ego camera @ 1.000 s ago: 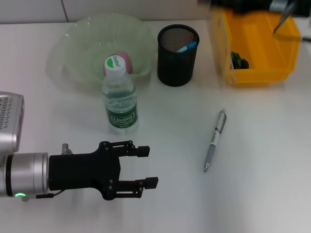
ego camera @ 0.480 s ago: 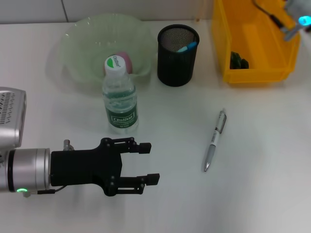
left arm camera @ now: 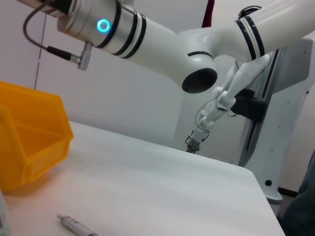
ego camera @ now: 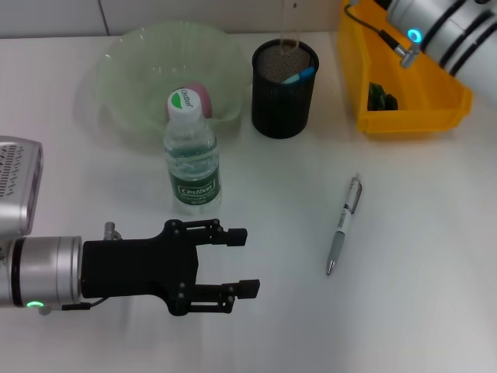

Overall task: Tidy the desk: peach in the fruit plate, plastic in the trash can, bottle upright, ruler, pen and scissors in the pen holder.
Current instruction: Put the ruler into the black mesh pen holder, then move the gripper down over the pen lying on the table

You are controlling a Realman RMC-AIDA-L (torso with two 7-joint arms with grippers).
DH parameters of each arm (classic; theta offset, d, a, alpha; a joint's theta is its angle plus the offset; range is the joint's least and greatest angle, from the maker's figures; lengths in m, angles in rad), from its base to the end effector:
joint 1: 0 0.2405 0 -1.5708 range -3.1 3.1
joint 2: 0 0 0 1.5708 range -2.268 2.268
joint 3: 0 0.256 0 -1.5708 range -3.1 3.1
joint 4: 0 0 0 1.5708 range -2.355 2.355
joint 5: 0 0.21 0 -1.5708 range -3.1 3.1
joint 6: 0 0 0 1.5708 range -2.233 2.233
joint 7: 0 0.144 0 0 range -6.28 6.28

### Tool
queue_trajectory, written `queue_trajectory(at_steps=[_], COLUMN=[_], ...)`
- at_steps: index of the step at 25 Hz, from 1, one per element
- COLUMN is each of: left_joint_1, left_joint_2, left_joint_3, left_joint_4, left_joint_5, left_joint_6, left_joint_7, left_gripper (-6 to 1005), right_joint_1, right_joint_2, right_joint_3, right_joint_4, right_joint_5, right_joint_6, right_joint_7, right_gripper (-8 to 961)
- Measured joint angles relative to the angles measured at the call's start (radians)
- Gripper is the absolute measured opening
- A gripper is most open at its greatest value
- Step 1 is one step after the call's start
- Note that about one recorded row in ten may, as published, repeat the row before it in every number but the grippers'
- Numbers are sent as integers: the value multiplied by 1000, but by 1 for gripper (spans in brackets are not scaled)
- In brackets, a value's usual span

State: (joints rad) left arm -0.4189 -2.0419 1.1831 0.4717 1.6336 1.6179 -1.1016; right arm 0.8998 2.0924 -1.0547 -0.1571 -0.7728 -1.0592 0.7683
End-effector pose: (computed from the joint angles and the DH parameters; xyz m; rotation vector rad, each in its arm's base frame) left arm -0.2634 0.2621 -0.0497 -2.9630 -0.4252 -0.8750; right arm 0.1522 0.4469 -0.0274 -2.0596 0.4639 1.1046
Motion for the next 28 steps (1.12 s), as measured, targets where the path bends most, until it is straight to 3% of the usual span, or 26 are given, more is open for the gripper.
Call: queue_trajectory(at_steps=[7, 13, 16, 17, 18, 20, 21, 22, 23, 28], left_joint_1=[3, 6, 8, 12, 12, 16, 16, 22, 22, 22], left_joint_2=[1, 2, 2, 3, 3, 4, 4, 6, 7, 8], left_joint_3=[0, 0, 0, 0, 0, 0, 0, 0, 0, 1], left_joint_4=[2, 2, 2, 3, 3, 3, 3, 4, 4, 4], left_joint_5=[0, 0, 0, 0, 0, 0, 0, 0, 0, 0], left_joint_6=[0, 2, 3, 8, 8, 14, 14, 27, 28, 33], left_joint_7=[0, 0, 0, 0, 0, 1, 1, 2, 2, 1], left_gripper=[740, 740, 739, 739, 739, 739, 739, 739, 739, 739], right_joint_1=[15, -25, -106, -180, -180, -245, -277, -330, -330, -379], right_joint_2=[0, -6, -18, -36, -36, -55, -63, -70, -70, -63], right_joint_3=[-40, -117, -209, -245, -245, -247, -237, -190, -190, -12], right_joint_4=[7, -61, -204, -345, -345, -490, -572, -726, -726, -999], right_joint_5=[-3, -5, -30, -123, -123, -274, -373, -585, -585, -1034], right_joint_6=[39, 26, 24, 22, 22, 9, -4, -62, -62, -328], right_joint_7=[41, 152, 304, 442, 442, 608, 706, 893, 893, 1268], right_gripper=[385, 594, 666, 666, 666, 665, 665, 665, 665, 664])
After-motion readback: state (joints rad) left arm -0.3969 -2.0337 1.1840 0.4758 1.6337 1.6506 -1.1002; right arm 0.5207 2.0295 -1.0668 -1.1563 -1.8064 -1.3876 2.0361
